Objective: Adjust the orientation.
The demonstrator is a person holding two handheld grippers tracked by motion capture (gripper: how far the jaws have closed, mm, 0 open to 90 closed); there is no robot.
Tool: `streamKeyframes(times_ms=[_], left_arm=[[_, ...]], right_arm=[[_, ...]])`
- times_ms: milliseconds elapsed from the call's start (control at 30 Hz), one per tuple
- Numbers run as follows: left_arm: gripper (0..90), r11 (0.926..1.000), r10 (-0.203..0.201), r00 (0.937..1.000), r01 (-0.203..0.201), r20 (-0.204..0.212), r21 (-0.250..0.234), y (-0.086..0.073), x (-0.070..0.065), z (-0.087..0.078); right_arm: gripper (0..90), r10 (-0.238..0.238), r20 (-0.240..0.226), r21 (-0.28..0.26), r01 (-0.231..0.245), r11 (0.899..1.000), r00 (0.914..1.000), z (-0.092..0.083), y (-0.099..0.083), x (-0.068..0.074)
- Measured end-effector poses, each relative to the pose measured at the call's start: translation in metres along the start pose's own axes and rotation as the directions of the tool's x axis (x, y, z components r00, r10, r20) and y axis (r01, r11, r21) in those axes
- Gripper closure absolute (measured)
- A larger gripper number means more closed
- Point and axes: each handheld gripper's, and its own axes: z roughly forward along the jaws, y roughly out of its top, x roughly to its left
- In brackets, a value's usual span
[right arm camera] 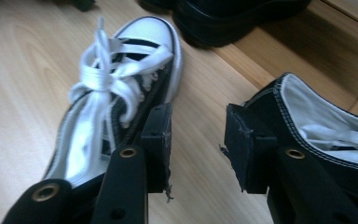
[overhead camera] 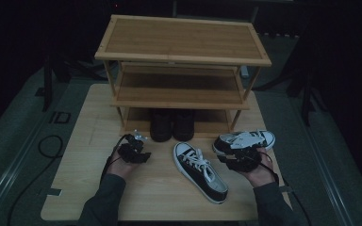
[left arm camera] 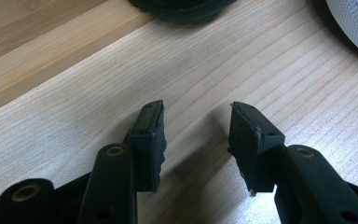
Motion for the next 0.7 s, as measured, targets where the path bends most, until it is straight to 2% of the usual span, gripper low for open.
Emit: streamKeyframes(times_ms=[367,700], left_arm=[[55.4,1.0000,0.000,1.0000,0.000,0.001,-0.002,0.000,0.000,0.000],[55.2,1.0000,-0.003,1.0000,0.003,0.001,-0.008,-0.001,0.000,0.000]], right_arm=[[60.6,0.028,0.033,-0.005,-0.028,1.000,0.9991,0.008,0.006,-0.011],[60.5,0.060,0.091,0.005,-0.061,0.998,0.9940,0.021,0.014,-0.028]])
